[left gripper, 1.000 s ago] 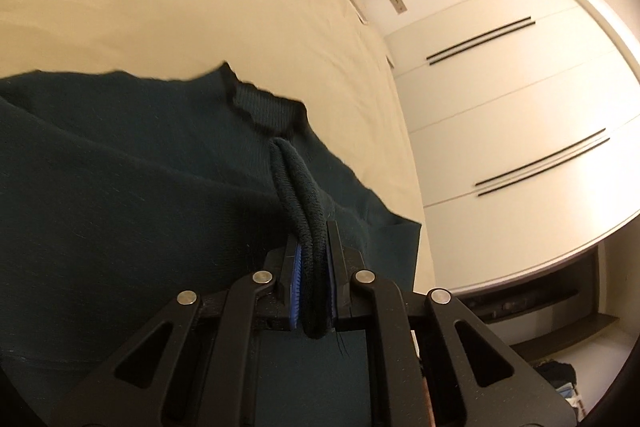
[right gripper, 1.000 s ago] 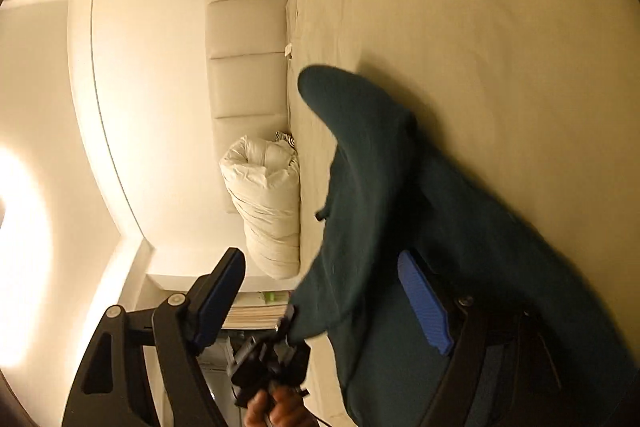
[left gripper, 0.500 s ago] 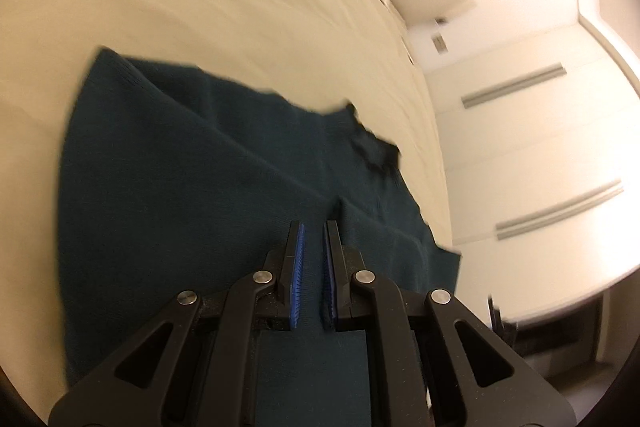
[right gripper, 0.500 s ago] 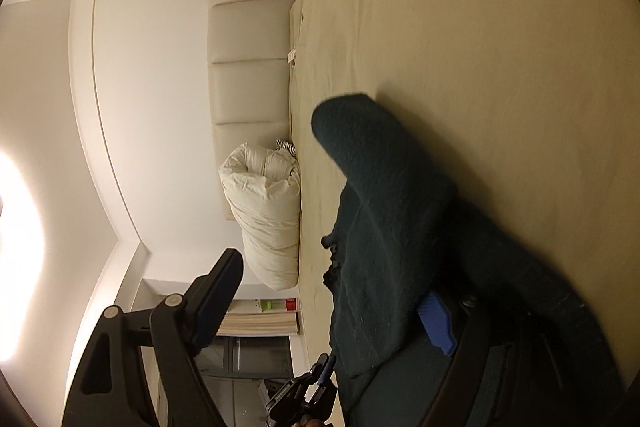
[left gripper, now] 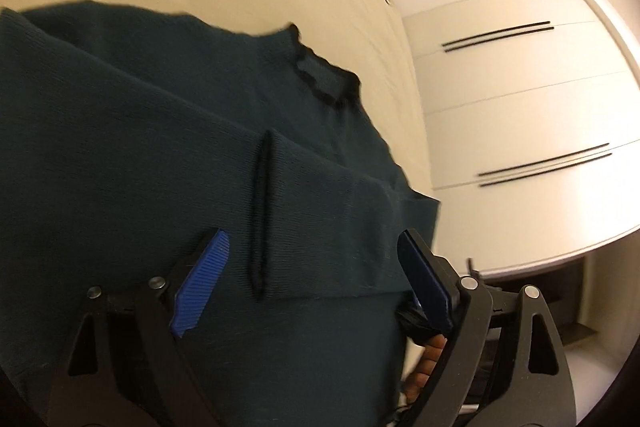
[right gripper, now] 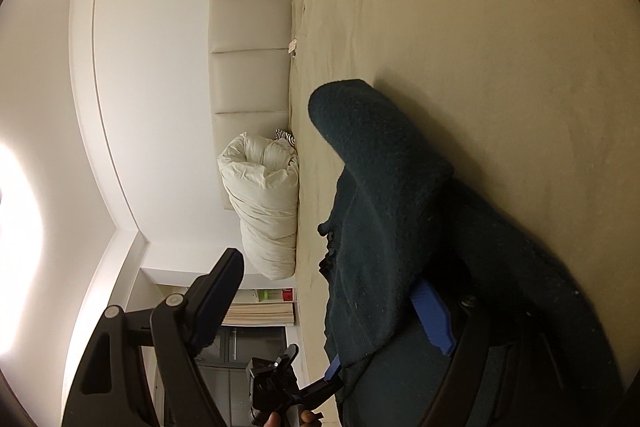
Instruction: Fold small clothes
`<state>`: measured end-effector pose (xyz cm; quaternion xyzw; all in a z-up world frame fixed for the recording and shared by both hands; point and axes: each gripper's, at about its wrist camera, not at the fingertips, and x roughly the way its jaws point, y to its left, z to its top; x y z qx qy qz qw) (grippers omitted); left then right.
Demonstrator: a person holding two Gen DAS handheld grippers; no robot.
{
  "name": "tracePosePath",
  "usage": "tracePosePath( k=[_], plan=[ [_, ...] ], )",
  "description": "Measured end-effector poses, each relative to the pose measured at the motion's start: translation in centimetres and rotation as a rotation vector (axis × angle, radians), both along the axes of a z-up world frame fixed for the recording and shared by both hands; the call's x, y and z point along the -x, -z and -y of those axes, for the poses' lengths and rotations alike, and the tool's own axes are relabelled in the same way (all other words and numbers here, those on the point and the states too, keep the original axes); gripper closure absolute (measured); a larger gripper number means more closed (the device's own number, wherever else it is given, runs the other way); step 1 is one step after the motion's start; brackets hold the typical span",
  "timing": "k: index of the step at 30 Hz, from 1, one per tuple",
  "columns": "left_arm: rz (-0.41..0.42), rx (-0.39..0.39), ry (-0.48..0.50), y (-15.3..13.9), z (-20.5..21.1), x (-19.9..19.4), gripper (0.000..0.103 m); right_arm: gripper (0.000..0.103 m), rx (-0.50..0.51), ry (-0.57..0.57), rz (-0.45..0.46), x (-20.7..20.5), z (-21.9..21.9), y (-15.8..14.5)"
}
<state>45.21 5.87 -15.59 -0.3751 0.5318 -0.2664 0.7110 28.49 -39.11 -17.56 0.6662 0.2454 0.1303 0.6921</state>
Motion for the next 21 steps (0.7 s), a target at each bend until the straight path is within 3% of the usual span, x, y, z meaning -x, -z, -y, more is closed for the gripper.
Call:
tracePosePath(
  k=[3,6,8,9,10,13,18,21],
  plan=[
    [-0.046,-0.014,0.057,0.8,2.2,-1.4,0.021,0.02,0.001,-0.002,0.0,0.1,0.1,0.0],
    [-0.073,-0.043,0.077,1.3,3.2,-2.1,0.033,0.021,0.001,-0.005,-0.003,0.1,0.1,-0.1],
    [-0.097,-0.025,0.071,1.6,3.4,-2.4,0.051,0.022,0.003,-0.008,-0.003,0.0,0.1,0.0],
    [-0.112,-0.02,0.068,1.9,3.5,-2.6,0.07,0.022,0.005,-0.008,-0.004,0.0,0.0,-0.2],
    [-0.126,-0.014,0.067,2.3,3.8,-2.8,0.081,0.022,0.008,-0.01,-0.003,-0.1,-0.1,-0.2],
    [-0.108,-0.037,0.079,2.8,4.7,-2.6,0.094,0.022,0.012,-0.016,0.002,-0.2,-0.1,-0.3],
    [0.008,-0.026,-0.004,0.4,2.9,-1.3,0.096,0.021,-0.019,-0.005,0.024,0.1,0.1,-0.2],
    [0.059,-0.058,-0.078,-0.8,0.4,-0.5,0.096,0.021,-0.032,0.008,0.043,0.2,0.5,-0.2]
  ],
)
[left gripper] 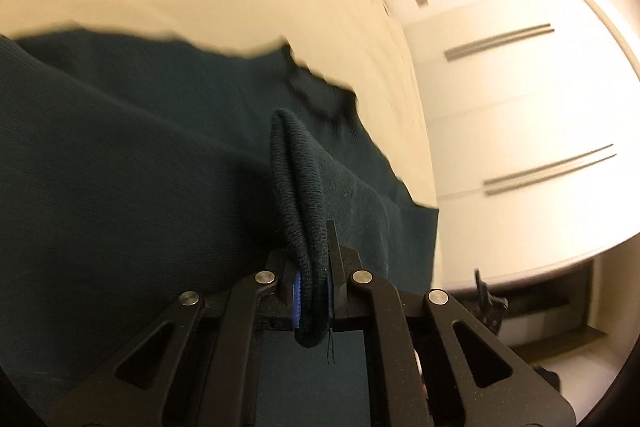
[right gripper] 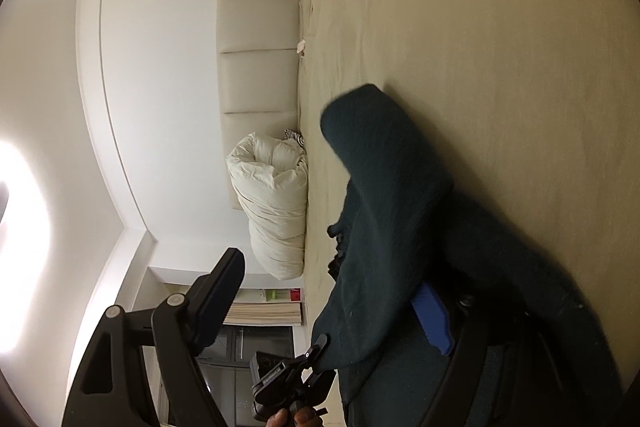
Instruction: Fold small clothes
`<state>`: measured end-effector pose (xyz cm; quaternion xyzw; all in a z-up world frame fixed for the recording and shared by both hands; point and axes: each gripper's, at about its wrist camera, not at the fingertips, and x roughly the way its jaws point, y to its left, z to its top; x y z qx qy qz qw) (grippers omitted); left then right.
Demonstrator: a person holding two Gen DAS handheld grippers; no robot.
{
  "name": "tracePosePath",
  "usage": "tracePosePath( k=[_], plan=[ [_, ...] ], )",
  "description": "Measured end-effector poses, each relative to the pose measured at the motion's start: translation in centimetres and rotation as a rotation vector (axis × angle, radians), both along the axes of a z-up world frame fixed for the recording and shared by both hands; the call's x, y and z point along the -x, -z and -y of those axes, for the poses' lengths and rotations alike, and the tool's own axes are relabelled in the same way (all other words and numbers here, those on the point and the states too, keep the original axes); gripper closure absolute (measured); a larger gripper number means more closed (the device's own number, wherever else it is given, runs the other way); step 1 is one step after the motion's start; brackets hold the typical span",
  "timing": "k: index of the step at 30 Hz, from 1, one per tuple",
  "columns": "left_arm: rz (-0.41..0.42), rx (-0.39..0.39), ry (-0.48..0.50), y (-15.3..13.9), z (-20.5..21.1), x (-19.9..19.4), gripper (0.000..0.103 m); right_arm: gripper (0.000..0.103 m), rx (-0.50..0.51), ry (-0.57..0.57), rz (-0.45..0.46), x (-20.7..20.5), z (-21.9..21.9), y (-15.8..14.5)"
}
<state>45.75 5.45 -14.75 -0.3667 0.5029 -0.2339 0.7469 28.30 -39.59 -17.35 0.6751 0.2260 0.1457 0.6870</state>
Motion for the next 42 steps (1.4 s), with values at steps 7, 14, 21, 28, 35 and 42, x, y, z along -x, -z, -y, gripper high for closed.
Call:
tracePosePath(
  k=[7,14,21,28,35,42],
  plan=[
    [-0.052,-0.028,-0.064,3.3,-2.6,0.7,0.097,0.021,0.016,0.001,0.002,-0.2,-0.4,0.0],
    [-0.022,-0.054,-0.052,3.7,-0.5,0.1,0.097,0.019,0.051,-0.01,-0.023,-2.1,-0.9,-0.9],
    [-0.026,-0.054,-0.033,3.8,-0.1,0.8,0.097,0.039,0.036,0.077,-0.058,-2.3,2.7,1.0],
    [-0.028,-0.035,-0.03,4.3,0.3,0.6,0.096,0.041,0.105,0.038,-0.029,-1.8,1.9,0.5],
    [-0.035,-0.019,-0.03,4.5,0.1,0.6,0.096,0.028,0.083,0.046,-0.035,1.0,1.3,-0.6],
    [-0.042,-0.031,0.0,4.7,0.4,0.1,0.095,0.023,0.239,-0.007,-0.013,1.6,-1.1,-6.3]
  ],
)
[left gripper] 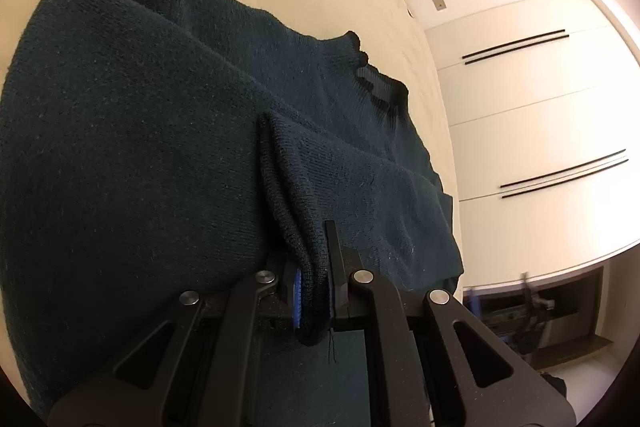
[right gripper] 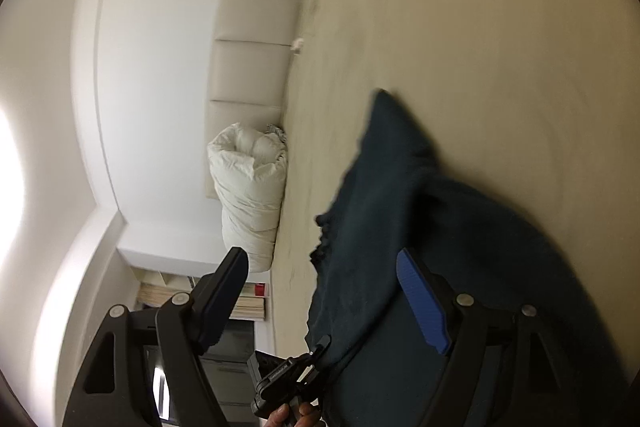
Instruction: Fold small clothes
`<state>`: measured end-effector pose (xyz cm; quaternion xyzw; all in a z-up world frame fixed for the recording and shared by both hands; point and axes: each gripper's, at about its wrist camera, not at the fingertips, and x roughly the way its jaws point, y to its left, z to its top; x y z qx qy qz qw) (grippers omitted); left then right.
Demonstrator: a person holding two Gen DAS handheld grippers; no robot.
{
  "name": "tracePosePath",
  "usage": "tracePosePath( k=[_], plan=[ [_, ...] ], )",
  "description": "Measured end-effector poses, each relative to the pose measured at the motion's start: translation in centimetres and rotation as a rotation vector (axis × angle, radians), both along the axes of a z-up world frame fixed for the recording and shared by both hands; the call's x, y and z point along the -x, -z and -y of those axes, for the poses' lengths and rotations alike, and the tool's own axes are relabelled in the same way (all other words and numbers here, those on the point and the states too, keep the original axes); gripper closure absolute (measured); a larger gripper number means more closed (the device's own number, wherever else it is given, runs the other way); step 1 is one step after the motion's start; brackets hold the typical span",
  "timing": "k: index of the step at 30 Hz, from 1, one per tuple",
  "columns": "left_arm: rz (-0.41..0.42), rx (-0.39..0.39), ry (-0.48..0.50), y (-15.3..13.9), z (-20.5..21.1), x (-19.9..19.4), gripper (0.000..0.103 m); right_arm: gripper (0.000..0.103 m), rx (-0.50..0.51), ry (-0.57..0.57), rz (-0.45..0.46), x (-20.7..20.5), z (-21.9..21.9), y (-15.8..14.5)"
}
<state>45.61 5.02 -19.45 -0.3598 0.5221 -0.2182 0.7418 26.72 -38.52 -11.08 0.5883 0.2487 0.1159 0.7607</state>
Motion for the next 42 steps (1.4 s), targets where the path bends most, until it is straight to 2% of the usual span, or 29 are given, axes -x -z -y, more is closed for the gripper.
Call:
tracePosePath(
  k=[2,4,6,9,10,12,13,15,17,18,19,22,23,25,27,28,29,31,33,35,36,37,38,39,40,42],
  plan=[
    [0.001,-0.006,0.005,0.0,0.1,-0.1,0.095,0.018,0.064,0.001,0.054,-1.2,-0.1,-2.5],
    [-0.001,-0.003,0.003,0.0,0.2,-0.2,0.095,0.014,0.067,-0.029,0.07,-3.3,0.0,-3.1],
    [-0.004,0.001,0.002,0.1,0.3,-0.3,0.095,0.014,0.034,-0.06,0.033,-5.8,0.3,-1.9],
    [-0.009,0.011,0.004,0.4,0.3,-0.6,0.095,0.016,-0.045,-0.081,-0.131,-7.7,0.7,3.5],
    [-0.01,0.015,0.005,0.4,0.2,-0.7,0.095,0.02,-0.055,-0.078,-0.171,-7.2,0.7,5.3],
    [-0.01,0.021,0.007,0.6,0.1,-0.7,0.095,0.058,-0.055,-0.086,-0.167,-5.7,1.0,7.4],
    [-0.01,0.026,0.009,0.7,0.0,-0.8,0.095,0.069,-0.075,-0.085,-0.144,-4.6,1.2,8.2],
    [-0.009,0.027,0.011,0.7,0.0,-0.8,0.095,0.072,-0.114,-0.075,-0.14,-3.0,2.0,9.0],
    [-0.011,0.029,0.009,0.8,-0.1,-0.8,0.095,0.07,-0.089,-0.071,-0.151,-2.2,2.4,8.2],
    [-0.012,0.028,0.008,0.8,-0.1,-0.8,0.095,0.061,-0.073,-0.07,-0.15,-2.1,2.4,7.3],
    [-0.01,0.024,0.007,0.7,0.0,-0.7,0.095,0.046,-0.069,-0.066,-0.124,-2.0,2.4,6.3],
    [-0.004,0.014,0.006,0.7,0.1,-0.6,0.095,0.032,-0.023,-0.057,-0.014,-2.4,2.2,2.7],
    [-0.004,0.014,0.006,0.7,0.1,-0.6,0.095,0.03,-0.013,-0.08,0.009,-3.1,1.8,1.9],
    [-0.005,0.016,0.007,0.6,0.1,-0.6,0.095,0.028,0.006,-0.122,-0.003,-5.0,1.0,1.4],
    [-0.006,0.019,0.008,0.6,0.1,-0.6,0.095,0.028,0.002,-0.15,-0.042,-6.8,0.5,2.8],
    [-0.007,0.022,0.01,0.6,0.0,-0.6,0.095,0.028,-0.011,-0.143,-0.098,-7.5,0.7,4.4],
    [-0.009,0.026,0.013,0.7,0.0,-0.6,0.095,0.032,-0.024,-0.126,-0.161,-7.8,1.0,6.4],
    [-0.011,0.033,0.021,0.7,-0.1,-0.6,0.095,0.07,-0.039,-0.117,-0.188,-7.3,1.7,8.7],
    [-0.013,0.042,0.026,0.8,-0.3,-0.6,0.095,0.077,-0.062,-0.121,-0.152,-6.3,2.3,9.3],
    [-0.016,0.048,0.026,0.8,-0.5,-0.5,0.095,0.077,-0.023,-0.115,-0.164,-5.4,2.8,8.6],
    [-0.016,0.045,0.025,0.8,-0.5,-0.4,0.095,0.072,-0.001,-0.111,-0.173,-5.3,2.8,8.1],
    [-0.015,0.041,0.025,0.7,-0.5,-0.3,0.095,0.06,0.025,-0.103,-0.174,-5.1,2.8,7.2],
    [-0.014,0.036,0.026,0.7,-0.5,-0.2,0.095,0.053,0.053,-0.087,-0.163,-4.9,2.8,5.9],
    [-0.015,0.031,0.028,0.6,-0.5,-0.2,0.095,0.04,0.077,-0.077,-0.143,-5.1,2.7,4.8],
    [-0.018,0.023,0.031,0.5,-0.5,0.0,0.095,0.033,0.107,-0.075,-0.114,-5.2,2.3,3.5],
    [-0.026,0.001,0.036,0.2,-0.6,0.2,0.095,0.029,0.123,-0.116,-0.063,-5.7,1.1,1.9]
  ],
)
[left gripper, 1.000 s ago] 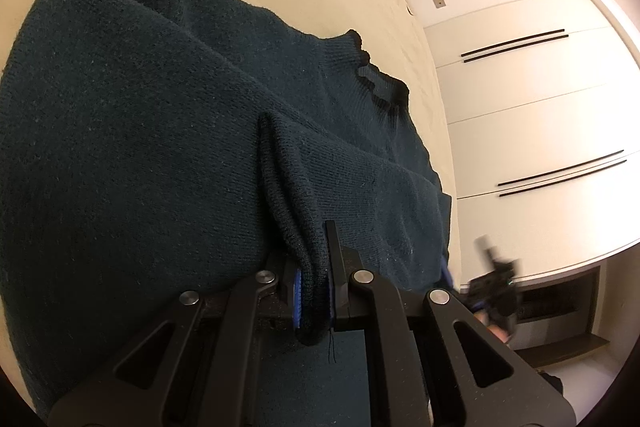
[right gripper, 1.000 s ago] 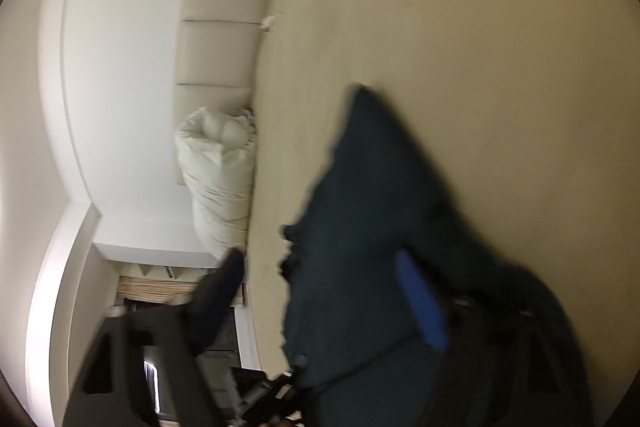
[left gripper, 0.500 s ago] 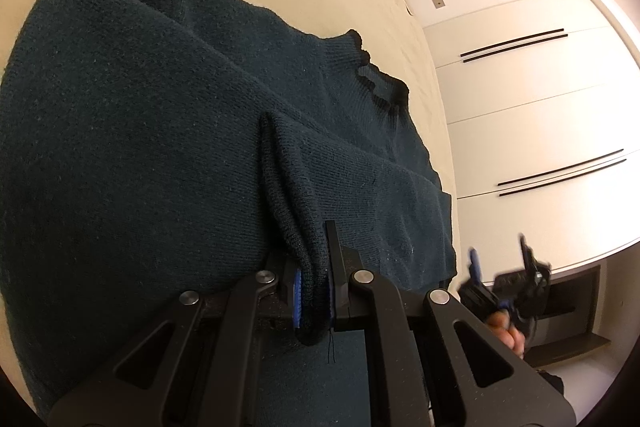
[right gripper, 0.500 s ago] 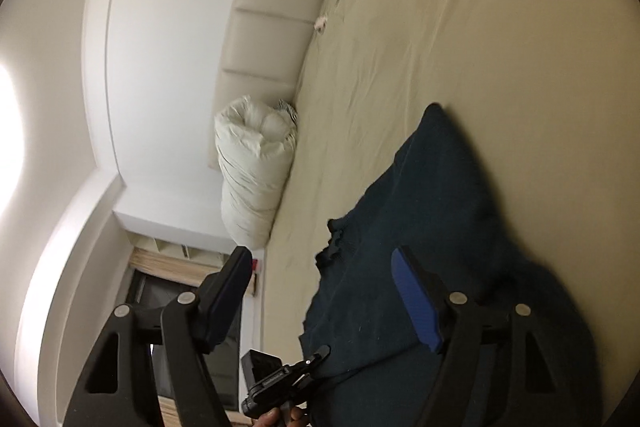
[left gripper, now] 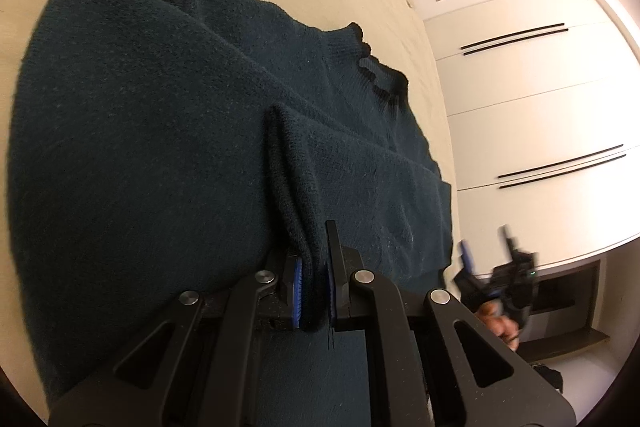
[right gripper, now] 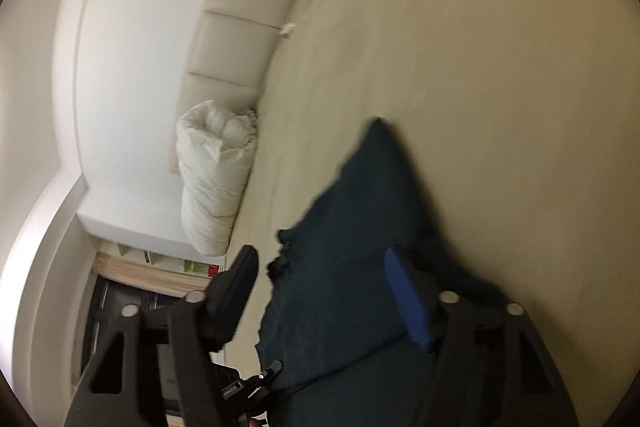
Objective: Fold small clothes
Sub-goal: 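Release the sweater with the left gripper and withdraw both grippers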
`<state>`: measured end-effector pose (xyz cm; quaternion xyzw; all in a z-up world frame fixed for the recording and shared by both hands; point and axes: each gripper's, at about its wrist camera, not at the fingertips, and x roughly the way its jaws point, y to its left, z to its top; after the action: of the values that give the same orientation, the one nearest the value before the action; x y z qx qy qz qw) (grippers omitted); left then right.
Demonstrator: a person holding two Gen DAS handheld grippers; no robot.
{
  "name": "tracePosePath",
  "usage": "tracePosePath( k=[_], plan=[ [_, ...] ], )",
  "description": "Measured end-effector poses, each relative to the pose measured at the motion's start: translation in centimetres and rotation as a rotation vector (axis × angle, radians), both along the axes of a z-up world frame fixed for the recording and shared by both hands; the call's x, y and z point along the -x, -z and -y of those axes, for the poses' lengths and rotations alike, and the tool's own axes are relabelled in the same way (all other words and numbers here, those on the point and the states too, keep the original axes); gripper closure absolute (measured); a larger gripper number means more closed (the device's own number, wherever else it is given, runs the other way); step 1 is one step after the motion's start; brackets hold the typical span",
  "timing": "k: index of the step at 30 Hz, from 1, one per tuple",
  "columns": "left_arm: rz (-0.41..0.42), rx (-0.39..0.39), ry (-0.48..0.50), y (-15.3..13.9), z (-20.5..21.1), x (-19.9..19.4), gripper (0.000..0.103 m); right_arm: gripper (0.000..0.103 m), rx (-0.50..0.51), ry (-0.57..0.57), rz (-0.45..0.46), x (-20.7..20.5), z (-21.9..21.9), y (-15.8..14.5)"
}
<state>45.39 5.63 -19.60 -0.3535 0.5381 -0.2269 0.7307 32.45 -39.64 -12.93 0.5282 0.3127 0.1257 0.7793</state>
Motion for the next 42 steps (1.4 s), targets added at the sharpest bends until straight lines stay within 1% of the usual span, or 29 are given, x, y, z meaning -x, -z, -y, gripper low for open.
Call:
tracePosePath(
  k=[2,4,5,6,7,8,9,10,12,14,15,16,17,19,24,26,27,28,29,30,31,32,34,36,38,42],
  plan=[
    [0.0,-0.029,-0.003,-0.5,-0.3,0.3,0.094,0.027,-0.01,-0.064,0.005,-1.3,-1.4,-0.1],
    [0.001,-0.05,-0.005,-0.7,-0.5,0.4,0.093,0.024,-0.004,-0.08,-0.061,-2.2,-2.1,1.7],
    [-0.001,-0.054,-0.002,-0.8,-0.7,0.4,0.093,0.025,-0.009,-0.08,-0.105,-2.7,-2.0,3.3],
    [-0.003,-0.063,-0.006,-1.1,-1.0,0.6,0.093,0.041,-0.015,-0.069,-0.138,-2.4,-1.6,5.1],
    [0.002,-0.076,-0.014,-1.5,-1.5,0.8,0.093,0.06,-0.022,-0.055,-0.145,-1.9,-1.1,5.6],
    [0.02,-0.101,-0.032,-2.2,-2.3,1.4,0.093,0.062,-0.058,-0.052,-0.134,-1.3,-0.4,5.8],
    [0.041,-0.128,-0.051,-2.8,-3.1,1.9,0.093,0.062,-0.092,-0.048,-0.124,-0.4,0.3,6.0],
    [0.064,-0.173,-0.083,-3.6,-4.5,2.9,0.093,0.062,-0.079,-0.033,-0.13,0.6,0.9,5.5],
    [0.078,-0.225,-0.125,-4.4,-6.5,4.8,0.093,0.061,-0.008,0.006,-0.136,2.7,2.0,4.0],
    [0.109,-0.244,-0.16,-5.4,-8.5,7.8,0.093,0.041,0.058,0.063,-0.13,5.4,3.1,2.0],
    [0.128,-0.246,-0.17,-6.0,-9.1,9.3,0.093,0.026,0.098,0.113,-0.114,7.5,3.6,0.8],
    [0.156,-0.242,-0.179,-6.6,-9.6,11.1,0.093,0.025,0.119,0.134,-0.09,9.0,3.8,-0.1],
    [0.175,-0.237,-0.181,-7.0,-9.9,12.6,0.093,0.025,0.139,0.132,-0.067,10.5,3.8,-0.9],
    [0.195,-0.225,-0.171,-7.2,-9.9,15.3,0.093,0.025,0.193,0.102,-0.059,13.3,3.2,-2.2],
    [0.173,-0.155,-0.092,-6.4,-8.8,21.5,0.093,0.024,0.436,-0.02,-0.021,20.4,0.2,-5.1],
    [0.159,-0.118,-0.068,-6.0,-8.1,23.4,0.085,0.018,0.518,-0.061,0.007,23.7,-0.9,-6.0],
    [0.152,-0.107,-0.054,-5.7,-8.0,24.6,0.068,0.013,0.545,-0.07,0.018,24.8,-1.3,-6.3],
    [0.15,-0.102,-0.053,-5.6,-7.9,25.6,0.033,0.01,0.568,-0.071,0.029,26.1,-1.4,-6.5],
    [0.153,-0.097,-0.065,-5.5,-8.0,27.1,0.024,0.009,0.58,-0.066,0.034,27.2,-1.3,-6.6],
    [0.159,-0.089,-0.078,-5.4,-8.2,28.1,0.02,0.008,0.583,-0.062,0.032,28.1,-1.0,-6.6],
    [0.155,-0.071,-0.072,-5.2,-8.2,29.1,0.02,0.008,0.576,-0.06,0.022,29.0,-0.5,-6.4],
    [0.132,-0.044,-0.051,-4.9,-8.2,29.9,0.02,0.008,0.561,-0.059,0.005,29.6,0.1,-6.1],
    [0.102,0.001,-0.024,-4.5,-8.1,31.4,0.02,0.009,0.522,-0.069,-0.046,30.3,1.0,-5.1],
    [0.096,-0.014,-0.01,-4.5,-7.4,32.4,0.02,0.01,0.513,-0.092,-0.095,30.7,1.3,-4.1],
    [0.086,-0.025,0.01,-4.2,-6.8,33.5,0.02,0.014,0.523,-0.109,-0.139,31.1,1.5,-3.1],
    [0.061,-0.019,0.05,-3.6,-5.4,34.7,0.02,0.015,0.5,-0.126,-0.157,31.3,1.6,-1.7]
  ],
)
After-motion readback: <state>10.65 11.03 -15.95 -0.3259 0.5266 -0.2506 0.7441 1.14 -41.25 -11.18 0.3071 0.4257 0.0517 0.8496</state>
